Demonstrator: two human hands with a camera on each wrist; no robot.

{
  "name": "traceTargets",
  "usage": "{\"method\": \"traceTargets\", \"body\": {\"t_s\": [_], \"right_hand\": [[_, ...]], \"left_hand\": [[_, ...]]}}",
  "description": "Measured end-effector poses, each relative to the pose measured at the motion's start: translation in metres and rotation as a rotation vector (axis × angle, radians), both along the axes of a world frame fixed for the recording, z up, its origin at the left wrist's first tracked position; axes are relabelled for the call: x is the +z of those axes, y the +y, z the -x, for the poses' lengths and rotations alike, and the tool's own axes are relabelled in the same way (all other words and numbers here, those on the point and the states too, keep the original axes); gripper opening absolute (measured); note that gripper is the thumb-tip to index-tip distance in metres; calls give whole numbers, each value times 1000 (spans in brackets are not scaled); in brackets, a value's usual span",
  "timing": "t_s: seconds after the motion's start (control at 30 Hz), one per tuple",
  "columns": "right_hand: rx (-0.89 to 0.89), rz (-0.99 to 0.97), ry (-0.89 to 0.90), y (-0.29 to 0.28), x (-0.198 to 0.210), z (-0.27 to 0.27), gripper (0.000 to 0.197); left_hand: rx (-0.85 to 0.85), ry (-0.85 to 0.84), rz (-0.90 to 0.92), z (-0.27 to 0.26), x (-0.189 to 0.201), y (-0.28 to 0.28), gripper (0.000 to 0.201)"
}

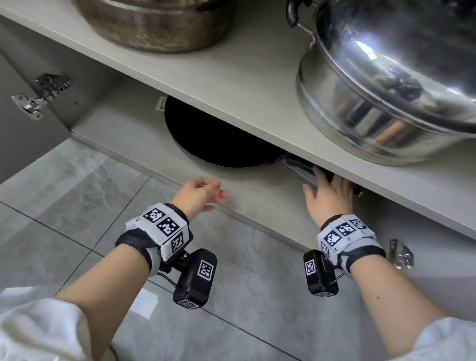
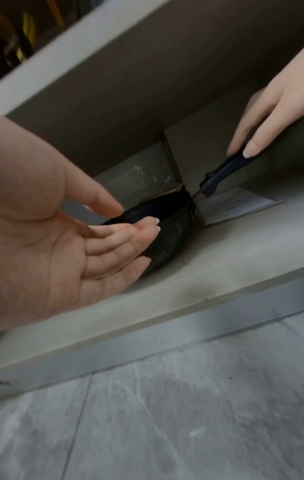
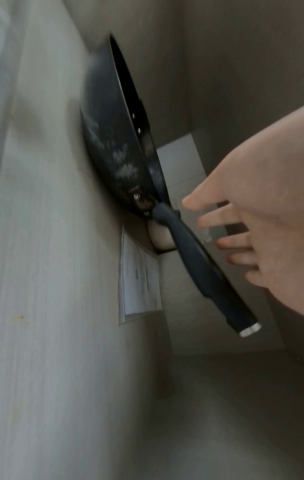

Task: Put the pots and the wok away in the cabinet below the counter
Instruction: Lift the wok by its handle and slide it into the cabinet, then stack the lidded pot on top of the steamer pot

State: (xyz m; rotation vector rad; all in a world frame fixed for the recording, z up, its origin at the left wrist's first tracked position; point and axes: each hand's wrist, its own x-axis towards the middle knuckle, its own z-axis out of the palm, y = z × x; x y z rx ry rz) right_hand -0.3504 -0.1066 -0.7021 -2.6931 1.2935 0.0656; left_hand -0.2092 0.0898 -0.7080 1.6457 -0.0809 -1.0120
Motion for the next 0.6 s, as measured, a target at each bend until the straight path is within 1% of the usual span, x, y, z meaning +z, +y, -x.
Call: {"method": "traceTargets", "body": {"t_s": [0.07, 0.1, 0.17, 0.23, 0.3, 0.4, 0.47, 0.53, 0.57, 0.6], "right_hand": [[133, -86, -28, 10, 2, 1, 38], [181, -186, -46, 15, 4, 0, 31], [219, -417, -67, 26, 18, 0, 20], [255, -613, -76, 36, 42, -1, 24], [311, -746, -69, 45, 71, 0, 27], [363, -819, -111, 50, 124, 5, 25], [357, -833, -209, 48, 158, 10, 26], [306, -793, -409, 37, 189, 16, 28], [253, -743, -541, 28, 201, 20, 30], [187, -651, -662, 19, 209, 24, 32]], "left_hand": [[-32, -63, 4, -2, 13, -1, 18], [-62, -99, 6, -3, 21, -2, 19], [-141, -175, 16, -2, 43, -6, 19], [-228, -230, 30, -1, 70, -13, 18], [-310, -268, 40, -1, 97, -21, 24], [-386, -364, 49, -3, 141, -37, 39], [-360, -443, 100, -3, 167, -50, 40], [-285, -523, 174, -6, 189, -65, 33], [-222, -559, 215, -7, 199, -74, 25], [-151, -601, 224, -10, 203, -81, 14]]}}
